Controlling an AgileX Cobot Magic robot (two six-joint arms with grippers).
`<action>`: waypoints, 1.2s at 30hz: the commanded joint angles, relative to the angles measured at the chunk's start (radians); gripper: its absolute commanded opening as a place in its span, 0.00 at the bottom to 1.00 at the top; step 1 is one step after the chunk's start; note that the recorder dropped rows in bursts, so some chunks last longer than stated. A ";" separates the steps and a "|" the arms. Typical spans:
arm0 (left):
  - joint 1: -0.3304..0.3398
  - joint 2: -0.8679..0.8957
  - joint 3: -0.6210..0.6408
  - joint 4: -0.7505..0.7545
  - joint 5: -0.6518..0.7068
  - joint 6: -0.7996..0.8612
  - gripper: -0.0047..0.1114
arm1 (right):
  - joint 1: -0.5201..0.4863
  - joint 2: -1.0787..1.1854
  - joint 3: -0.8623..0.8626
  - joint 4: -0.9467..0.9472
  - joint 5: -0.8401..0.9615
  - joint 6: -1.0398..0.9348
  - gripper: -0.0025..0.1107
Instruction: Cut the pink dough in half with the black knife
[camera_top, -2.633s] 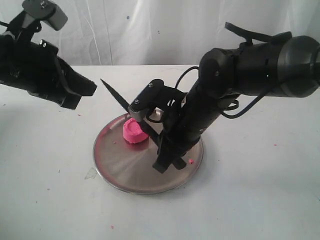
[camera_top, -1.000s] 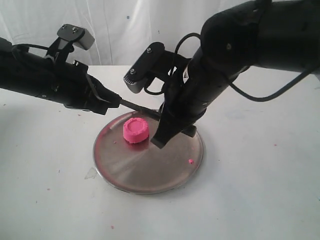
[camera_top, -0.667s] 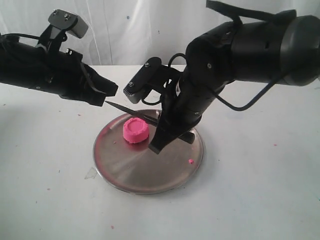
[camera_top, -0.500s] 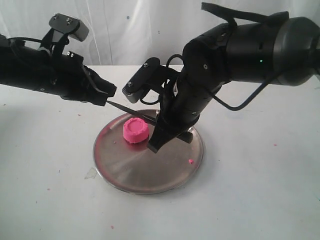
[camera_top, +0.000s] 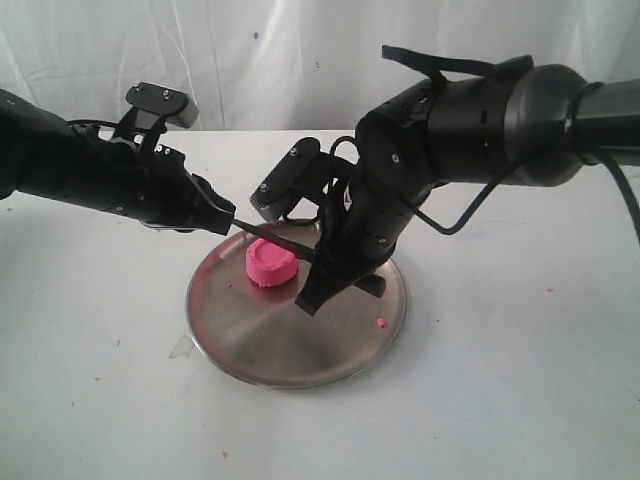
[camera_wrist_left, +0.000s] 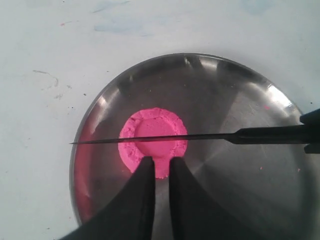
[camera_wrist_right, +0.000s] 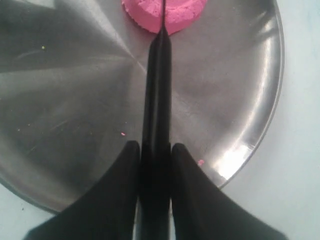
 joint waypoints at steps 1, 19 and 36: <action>0.000 0.017 -0.006 -0.028 0.008 0.006 0.19 | -0.012 0.015 -0.005 -0.019 -0.038 0.005 0.02; 0.000 0.047 -0.006 -0.035 -0.017 0.006 0.19 | -0.041 0.051 -0.004 0.010 -0.005 -0.015 0.02; 0.000 0.112 -0.068 -0.035 -0.054 0.021 0.19 | -0.041 0.079 0.000 0.040 -0.018 -0.036 0.02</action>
